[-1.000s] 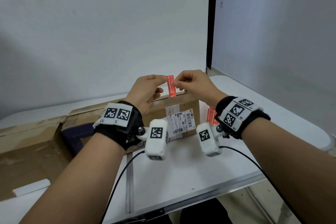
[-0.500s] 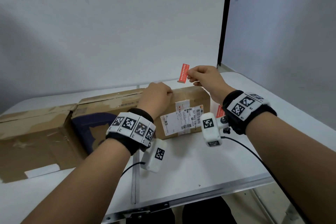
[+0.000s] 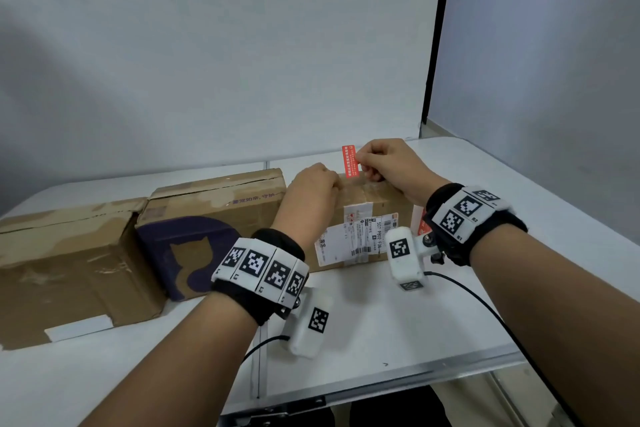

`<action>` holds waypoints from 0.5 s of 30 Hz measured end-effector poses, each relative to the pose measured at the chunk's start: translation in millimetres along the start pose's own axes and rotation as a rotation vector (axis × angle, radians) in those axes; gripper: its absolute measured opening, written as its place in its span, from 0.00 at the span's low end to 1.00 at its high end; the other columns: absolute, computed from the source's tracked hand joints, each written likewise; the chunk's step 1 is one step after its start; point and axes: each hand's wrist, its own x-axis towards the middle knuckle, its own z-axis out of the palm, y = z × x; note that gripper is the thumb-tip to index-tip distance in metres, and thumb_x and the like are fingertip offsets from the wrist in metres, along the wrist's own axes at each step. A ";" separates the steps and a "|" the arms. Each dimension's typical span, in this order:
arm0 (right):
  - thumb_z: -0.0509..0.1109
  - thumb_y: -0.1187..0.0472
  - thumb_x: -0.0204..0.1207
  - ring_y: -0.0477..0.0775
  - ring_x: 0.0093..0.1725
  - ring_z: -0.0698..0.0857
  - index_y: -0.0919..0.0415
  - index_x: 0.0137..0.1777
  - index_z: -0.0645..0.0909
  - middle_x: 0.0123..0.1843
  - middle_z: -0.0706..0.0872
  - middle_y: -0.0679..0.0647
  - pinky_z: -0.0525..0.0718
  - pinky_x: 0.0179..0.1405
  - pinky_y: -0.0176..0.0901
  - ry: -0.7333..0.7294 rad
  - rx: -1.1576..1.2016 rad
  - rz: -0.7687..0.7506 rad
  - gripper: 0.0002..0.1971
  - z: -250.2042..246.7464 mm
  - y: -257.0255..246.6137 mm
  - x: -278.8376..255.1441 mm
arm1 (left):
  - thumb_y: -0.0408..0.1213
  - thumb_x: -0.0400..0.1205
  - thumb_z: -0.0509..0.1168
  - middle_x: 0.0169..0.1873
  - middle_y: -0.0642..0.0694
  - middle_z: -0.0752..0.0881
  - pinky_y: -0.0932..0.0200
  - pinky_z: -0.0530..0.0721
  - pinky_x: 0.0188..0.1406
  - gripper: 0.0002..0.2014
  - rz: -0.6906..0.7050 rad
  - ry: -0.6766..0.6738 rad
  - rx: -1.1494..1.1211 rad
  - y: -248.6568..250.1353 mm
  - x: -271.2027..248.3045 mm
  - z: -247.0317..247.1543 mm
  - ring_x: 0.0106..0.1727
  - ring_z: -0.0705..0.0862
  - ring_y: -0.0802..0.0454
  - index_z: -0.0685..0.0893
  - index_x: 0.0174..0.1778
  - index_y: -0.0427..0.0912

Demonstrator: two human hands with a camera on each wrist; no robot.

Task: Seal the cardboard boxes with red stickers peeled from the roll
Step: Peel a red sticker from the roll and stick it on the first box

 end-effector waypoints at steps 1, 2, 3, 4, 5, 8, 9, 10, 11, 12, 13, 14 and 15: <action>0.68 0.62 0.79 0.43 0.27 0.79 0.56 0.36 0.82 0.30 0.81 0.51 0.79 0.30 0.30 0.001 -0.005 0.001 0.10 -0.5 0.6 -0.8 | 0.29 0.82 0.57 0.53 0.42 0.85 0.51 0.80 0.56 0.12 0.000 0.011 -0.026 1.1 -0.6 1.2 0.55 0.82 0.45 0.86 0.53 0.39; 0.68 0.62 0.79 0.43 0.27 0.79 0.56 0.36 0.82 0.30 0.81 0.50 0.79 0.30 0.30 0.000 -0.009 0.001 0.09 -0.4 0.9 -1.4 | 0.28 0.81 0.58 0.52 0.43 0.86 0.50 0.81 0.56 0.12 -0.009 0.027 -0.063 1.7 -1.6 1.9 0.54 0.83 0.46 0.85 0.53 0.40; 0.68 0.62 0.79 0.42 0.27 0.79 0.56 0.36 0.82 0.29 0.81 0.50 0.79 0.30 0.29 -0.001 -0.015 0.002 0.09 -0.1 1.1 -2.0 | 0.27 0.81 0.59 0.49 0.45 0.87 0.50 0.82 0.54 0.11 -0.024 0.047 -0.113 1.2 -2.8 2.4 0.52 0.84 0.47 0.84 0.52 0.41; 0.68 0.62 0.79 0.42 0.26 0.79 0.56 0.36 0.82 0.29 0.82 0.50 0.79 0.29 0.28 -0.004 -0.023 0.001 0.09 0.6 0.9 -2.6 | 0.27 0.80 0.60 0.47 0.46 0.87 0.49 0.83 0.52 0.09 -0.038 0.073 -0.162 -0.3 -3.9 3.1 0.49 0.84 0.49 0.82 0.51 0.42; 0.68 0.62 0.79 0.41 0.26 0.79 0.56 0.36 0.82 0.29 0.82 0.50 0.79 0.29 0.27 -0.006 -0.030 0.000 0.09 1.6 1.0 -3.3 | 0.28 0.80 0.62 0.44 0.48 0.87 0.49 0.84 0.50 0.07 -0.048 0.099 -0.201 -2.6 -5.2 3.9 0.47 0.85 0.50 0.81 0.49 0.42; 0.68 0.63 0.79 0.40 0.26 0.79 0.56 0.36 0.82 0.29 0.82 0.49 0.78 0.29 0.26 -0.009 -0.030 -0.006 0.09 2.9 1.9 -4.5 | 0.32 0.80 0.66 0.42 0.50 0.87 0.49 0.87 0.47 0.05 -0.040 0.148 -0.245 -8.0 -7.9 7.1 0.44 0.86 0.52 0.78 0.49 0.44; 0.68 0.62 0.79 0.40 0.26 0.79 0.56 0.36 0.82 0.29 0.82 0.49 0.78 0.30 0.26 -0.011 -0.031 -0.006 0.09 2.9 2.2 -4.7 | 0.33 0.80 0.66 0.42 0.50 0.87 0.49 0.87 0.45 0.05 -0.032 0.158 -0.243 -8.9 -8.5 8.0 0.43 0.86 0.53 0.77 0.49 0.44; 0.69 0.62 0.79 0.39 0.25 0.79 0.56 0.37 0.83 0.29 0.82 0.49 0.78 0.30 0.26 -0.013 -0.032 -0.005 0.09 2.7 2.0 -4.9 | 0.34 0.80 0.66 0.42 0.50 0.87 0.49 0.88 0.44 0.06 -0.025 0.165 -0.238 -9.5 -8.5 8.8 0.43 0.86 0.53 0.76 0.49 0.45; 0.69 0.62 0.79 0.39 0.25 0.78 0.56 0.37 0.83 0.29 0.81 0.49 0.78 0.30 0.26 -0.014 -0.031 -0.004 0.08 2.5 1.6 -5.0 | 0.35 0.80 0.67 0.42 0.51 0.86 0.49 0.88 0.44 0.06 -0.019 0.170 -0.236 -9.9 -8.3 9.3 0.43 0.86 0.54 0.76 0.49 0.46; 0.69 0.62 0.79 0.38 0.24 0.78 0.57 0.38 0.83 0.29 0.81 0.49 0.78 0.29 0.25 -0.016 -0.026 -0.004 0.08 2.4 1.3 -5.2 | 0.35 0.79 0.67 0.43 0.51 0.86 0.49 0.88 0.44 0.07 -0.018 0.173 -0.238 -10.0 -7.9 9.7 0.44 0.86 0.54 0.76 0.49 0.47; 0.69 0.63 0.79 0.38 0.24 0.78 0.58 0.38 0.83 0.29 0.81 0.50 0.78 0.28 0.25 -0.016 -0.018 -0.006 0.07 2.3 1.1 -5.6 | 0.36 0.78 0.68 0.44 0.52 0.85 0.49 0.88 0.44 0.08 -0.018 0.176 -0.241 -10.1 -7.8 10.1 0.44 0.86 0.55 0.76 0.49 0.48; 0.69 0.63 0.78 0.37 0.23 0.77 0.59 0.39 0.84 0.28 0.80 0.50 0.77 0.28 0.24 -0.014 -0.013 -0.010 0.07 2.4 0.8 -6.0 | 0.38 0.77 0.69 0.44 0.53 0.85 0.49 0.88 0.44 0.08 -0.017 0.179 -0.241 -10.3 -7.4 10.3 0.45 0.86 0.55 0.76 0.49 0.49; 0.69 0.63 0.78 0.37 0.22 0.77 0.60 0.39 0.84 0.28 0.80 0.50 0.77 0.27 0.24 -0.010 -0.010 -0.013 0.06 2.7 0.8 -6.3 | 0.39 0.76 0.69 0.45 0.53 0.84 0.49 0.88 0.44 0.09 -0.013 0.181 -0.235 -10.4 -7.3 10.7 0.45 0.86 0.56 0.77 0.49 0.50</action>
